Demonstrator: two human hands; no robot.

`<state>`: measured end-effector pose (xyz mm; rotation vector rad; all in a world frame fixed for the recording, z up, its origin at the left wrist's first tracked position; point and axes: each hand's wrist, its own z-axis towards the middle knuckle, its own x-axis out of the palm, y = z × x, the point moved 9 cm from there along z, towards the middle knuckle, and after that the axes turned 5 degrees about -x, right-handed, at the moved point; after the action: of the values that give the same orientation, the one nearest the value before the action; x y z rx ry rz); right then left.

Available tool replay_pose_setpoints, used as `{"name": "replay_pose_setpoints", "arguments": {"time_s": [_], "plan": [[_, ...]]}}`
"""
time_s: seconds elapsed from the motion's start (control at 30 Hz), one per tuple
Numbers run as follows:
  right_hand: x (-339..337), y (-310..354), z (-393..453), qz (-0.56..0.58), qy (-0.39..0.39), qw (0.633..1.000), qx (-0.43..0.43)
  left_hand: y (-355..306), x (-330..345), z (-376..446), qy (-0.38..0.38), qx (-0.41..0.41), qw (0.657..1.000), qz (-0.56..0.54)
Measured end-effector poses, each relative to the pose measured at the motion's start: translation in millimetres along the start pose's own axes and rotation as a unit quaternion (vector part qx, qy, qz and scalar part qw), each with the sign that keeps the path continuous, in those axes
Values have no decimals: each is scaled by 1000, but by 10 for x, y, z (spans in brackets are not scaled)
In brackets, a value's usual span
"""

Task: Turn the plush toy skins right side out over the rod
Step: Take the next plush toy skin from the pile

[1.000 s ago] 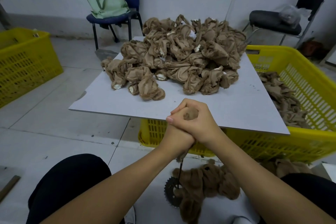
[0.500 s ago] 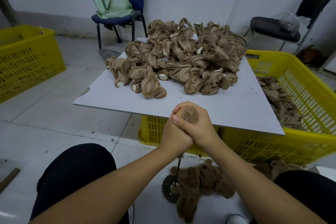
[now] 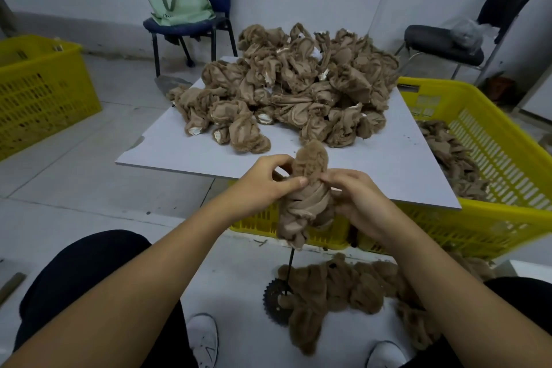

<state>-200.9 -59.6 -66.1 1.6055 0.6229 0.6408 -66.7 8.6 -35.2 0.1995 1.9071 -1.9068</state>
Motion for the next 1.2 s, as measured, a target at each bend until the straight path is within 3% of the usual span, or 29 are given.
{"name": "replay_pose_setpoints", "arguments": {"time_s": [0.2, 0.3, 0.43, 0.5, 0.63, 0.8, 1.03, 1.2], "plan": [[32, 77, -39, -74, -19, 995, 65, 36, 117, -4, 40, -32, 998, 22], [-17, 97, -36, -128, -46, 988, 71, -22, 223, -73, 52, -8, 998, 20], [-20, 222, -1, -199, -65, 977, 44, -47, 190, -117, -8, -2, 998, 59], [-47, 262, -6, -215, -68, 973, 41, -20, 170, -106, -9, -24, 998, 56], [-101, 394, -68, -263, -71, 962, 2, 111, 223, -142, 88, -151, 982, -69], [-11, 523, -98, -244, -74, 966, -41, 60, 221, -218, 144, -163, 973, -76], [186, 746, -216, -211, -70, 969, -105, -198, 112, -337, 148, -164, 961, -169], [237, 868, -362, -210, -78, 967, -121, -373, 50, -403, 144, -171, 963, -153]]}}
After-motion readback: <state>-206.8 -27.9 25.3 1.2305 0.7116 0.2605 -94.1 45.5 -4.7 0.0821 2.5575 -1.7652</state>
